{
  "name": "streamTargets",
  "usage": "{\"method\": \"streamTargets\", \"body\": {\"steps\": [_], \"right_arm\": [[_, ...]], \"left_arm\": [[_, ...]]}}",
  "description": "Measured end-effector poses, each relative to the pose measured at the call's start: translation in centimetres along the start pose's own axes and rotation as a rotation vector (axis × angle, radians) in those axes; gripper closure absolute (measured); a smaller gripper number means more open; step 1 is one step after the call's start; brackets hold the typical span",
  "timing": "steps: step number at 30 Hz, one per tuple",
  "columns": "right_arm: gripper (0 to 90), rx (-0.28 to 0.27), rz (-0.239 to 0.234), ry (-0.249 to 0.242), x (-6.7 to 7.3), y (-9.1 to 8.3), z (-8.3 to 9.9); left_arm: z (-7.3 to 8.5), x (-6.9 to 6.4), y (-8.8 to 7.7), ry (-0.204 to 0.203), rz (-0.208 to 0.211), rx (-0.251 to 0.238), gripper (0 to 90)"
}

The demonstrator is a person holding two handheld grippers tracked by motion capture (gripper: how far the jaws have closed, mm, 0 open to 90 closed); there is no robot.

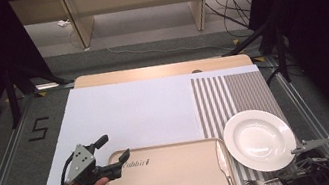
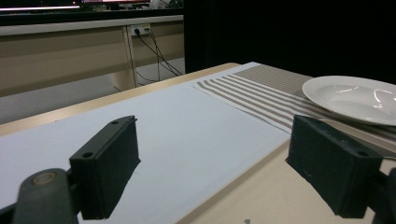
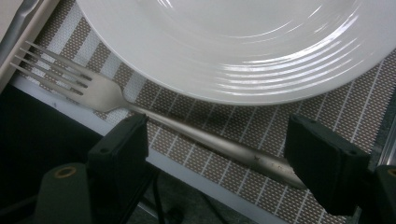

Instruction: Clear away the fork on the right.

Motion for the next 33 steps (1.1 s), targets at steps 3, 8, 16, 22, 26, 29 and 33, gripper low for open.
{"method": "streamTargets", "body": {"steps": [3, 8, 16, 22, 26, 29, 33], "right_arm": [[23.4, 0.000, -0.002, -0.018, 0.1, 0.4, -0.1], [24.0, 0.034, -0.012, -0.024, 0.5, 1.2, -0.3], [25.3, 0.098, -0.032, -0.060, 1.1, 2.0, -0.7], [27.8, 0.121, -0.032, -0.091, 1.3, 2.5, -0.9], [32.0, 0.121, -0.029, -0.104, 1.4, 2.8, -1.1], [34.6, 0.146, -0.016, -0.103, 1.6, 2.8, -1.1], [37.4, 0.152, -0.009, -0.112, 1.6, 2.7, -1.1]], "left_arm": [[0.0, 0.0, 0.0, 0.001, 0.000, 0.001, 15.8], [0.0, 0.0, 0.1, -0.002, 0.002, 0.001, 15.8], [0.1, 0.0, 0.1, -0.003, 0.001, 0.003, 15.8], [0.1, 0.0, 0.1, -0.002, 0.001, 0.003, 15.8], [0.1, 0.0, 0.2, -0.002, 0.002, 0.005, 15.8], [0.1, 0.0, 0.1, 0.000, 0.000, 0.006, 15.8], [0.2, 0.0, 0.1, 0.001, -0.001, 0.007, 15.7]]}}
Point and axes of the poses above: each handheld gripper's, and its own axes: y roughly forward along the jaws, z roughly out of its underside, x roughly to its left, the point moved 4 cm from there along y, roughly forward along the jaws, and after that the axes turned 3 degrees about -y, right-handed, at the moved point
